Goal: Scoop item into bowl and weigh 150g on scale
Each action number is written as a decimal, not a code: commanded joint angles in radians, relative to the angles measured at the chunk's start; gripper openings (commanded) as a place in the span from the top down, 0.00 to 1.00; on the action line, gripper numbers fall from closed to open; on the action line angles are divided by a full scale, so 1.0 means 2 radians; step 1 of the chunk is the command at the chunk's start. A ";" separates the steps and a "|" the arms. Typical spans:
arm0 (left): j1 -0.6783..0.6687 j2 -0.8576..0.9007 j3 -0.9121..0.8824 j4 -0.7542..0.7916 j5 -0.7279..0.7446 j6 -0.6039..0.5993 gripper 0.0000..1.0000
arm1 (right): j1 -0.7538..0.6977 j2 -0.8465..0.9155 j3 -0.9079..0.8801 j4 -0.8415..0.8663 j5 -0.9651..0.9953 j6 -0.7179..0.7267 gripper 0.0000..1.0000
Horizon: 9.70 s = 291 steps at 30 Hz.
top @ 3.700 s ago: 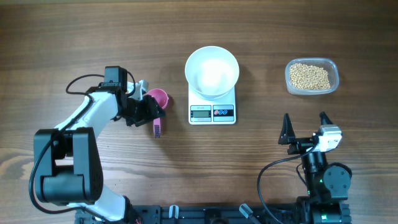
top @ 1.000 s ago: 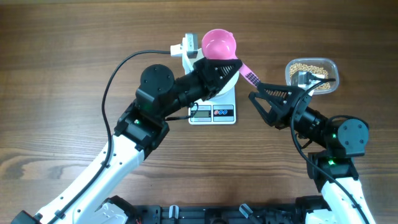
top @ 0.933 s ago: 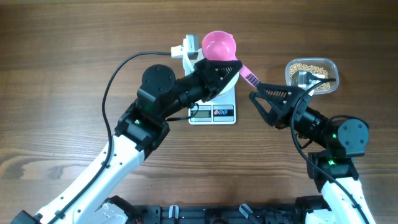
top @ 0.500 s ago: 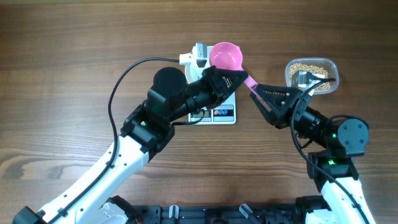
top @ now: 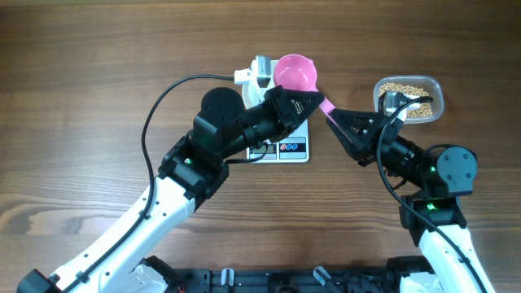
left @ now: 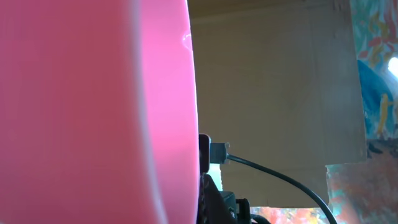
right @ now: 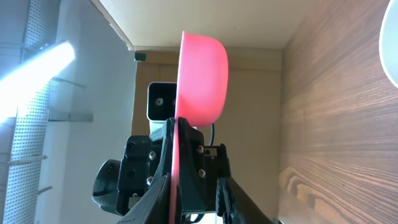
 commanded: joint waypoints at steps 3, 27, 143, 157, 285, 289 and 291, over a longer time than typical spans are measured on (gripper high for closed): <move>0.000 0.003 0.005 0.002 -0.005 0.012 0.96 | 0.003 0.002 0.007 0.024 0.008 0.000 0.74; -0.001 0.003 0.005 0.002 -0.003 0.012 0.96 | 0.003 0.002 0.007 0.025 0.008 0.013 0.83; -0.032 0.250 0.003 -0.203 -0.235 0.430 0.96 | 0.003 0.083 0.457 -0.915 0.377 -0.630 0.96; -0.034 0.262 0.003 -0.193 -0.223 0.429 0.96 | 0.003 0.086 0.457 -0.914 0.377 -0.631 0.96; 0.068 -0.247 0.023 -0.511 -0.272 0.426 0.00 | 0.003 0.086 0.456 -0.852 0.387 -0.668 0.96; 0.068 -0.240 0.023 -0.513 -0.272 0.426 0.00 | 0.003 0.086 0.456 -0.840 0.457 -0.672 0.96; 0.068 -0.236 0.023 -0.513 -0.272 0.426 0.00 | 0.003 0.087 0.456 -0.841 0.483 -0.678 0.95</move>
